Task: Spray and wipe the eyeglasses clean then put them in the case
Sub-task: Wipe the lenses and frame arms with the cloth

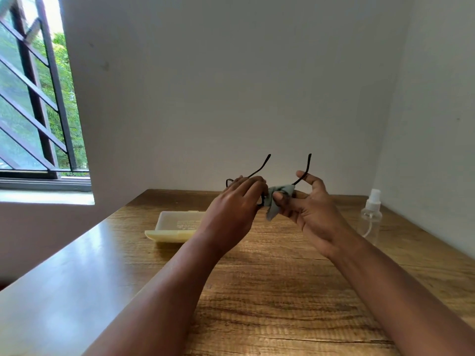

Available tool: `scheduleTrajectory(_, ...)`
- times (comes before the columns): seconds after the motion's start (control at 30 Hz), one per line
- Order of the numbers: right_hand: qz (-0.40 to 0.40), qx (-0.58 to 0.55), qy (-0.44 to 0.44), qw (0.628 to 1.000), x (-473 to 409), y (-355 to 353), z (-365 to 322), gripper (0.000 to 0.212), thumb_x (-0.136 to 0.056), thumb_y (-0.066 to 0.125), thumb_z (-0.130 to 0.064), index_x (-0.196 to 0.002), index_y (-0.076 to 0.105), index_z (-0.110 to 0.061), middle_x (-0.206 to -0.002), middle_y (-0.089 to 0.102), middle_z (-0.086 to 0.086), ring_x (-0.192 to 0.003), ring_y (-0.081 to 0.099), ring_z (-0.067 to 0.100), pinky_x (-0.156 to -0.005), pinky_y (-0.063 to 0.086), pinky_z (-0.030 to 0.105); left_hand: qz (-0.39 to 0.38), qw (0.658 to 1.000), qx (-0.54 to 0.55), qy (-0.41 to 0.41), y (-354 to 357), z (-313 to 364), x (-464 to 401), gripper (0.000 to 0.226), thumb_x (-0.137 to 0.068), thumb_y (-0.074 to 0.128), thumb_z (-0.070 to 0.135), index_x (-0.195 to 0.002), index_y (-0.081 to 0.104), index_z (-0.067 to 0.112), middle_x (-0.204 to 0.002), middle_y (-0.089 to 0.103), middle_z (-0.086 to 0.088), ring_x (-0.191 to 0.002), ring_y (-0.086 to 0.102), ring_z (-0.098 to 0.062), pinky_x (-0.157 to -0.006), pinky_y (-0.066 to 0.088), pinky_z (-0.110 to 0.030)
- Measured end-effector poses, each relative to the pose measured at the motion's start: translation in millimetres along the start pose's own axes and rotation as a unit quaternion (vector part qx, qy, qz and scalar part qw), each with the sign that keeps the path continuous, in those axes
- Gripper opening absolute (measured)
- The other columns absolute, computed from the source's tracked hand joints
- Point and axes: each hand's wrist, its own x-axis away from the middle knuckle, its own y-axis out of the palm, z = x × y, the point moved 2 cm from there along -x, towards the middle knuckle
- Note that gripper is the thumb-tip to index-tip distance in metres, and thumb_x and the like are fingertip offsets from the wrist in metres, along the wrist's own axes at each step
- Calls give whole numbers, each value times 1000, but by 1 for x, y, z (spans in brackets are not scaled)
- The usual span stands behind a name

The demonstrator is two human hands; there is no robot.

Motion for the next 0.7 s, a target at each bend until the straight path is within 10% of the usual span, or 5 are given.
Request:
scheduleTrajectory(0.37, 231, -83, -46, 968, -20, -44, -15, 51, -86, 68, 3, -125, 46, -21, -106, 57, 9, -92, 62, 15, -77, 53, 29, -65, 993, 76, 54, 6, 6, 0, 29, -88, 64, 4, -115, 59, 11, -136, 57, -5, -128, 52, -23, -95, 52, -43)
scheduleTrajectory(0.7, 211, -76, -63, 972, -21, -48, -20, 45, -89, 64, 2, -122, 45, -23, -107, 58, 6, -103, 61, 16, -99, 49, 34, -33, 997, 20, 65, 4, 8, 1, 28, -87, 68, 6, -114, 63, 9, -132, 61, -7, -123, 56, -24, -104, 45, -36)
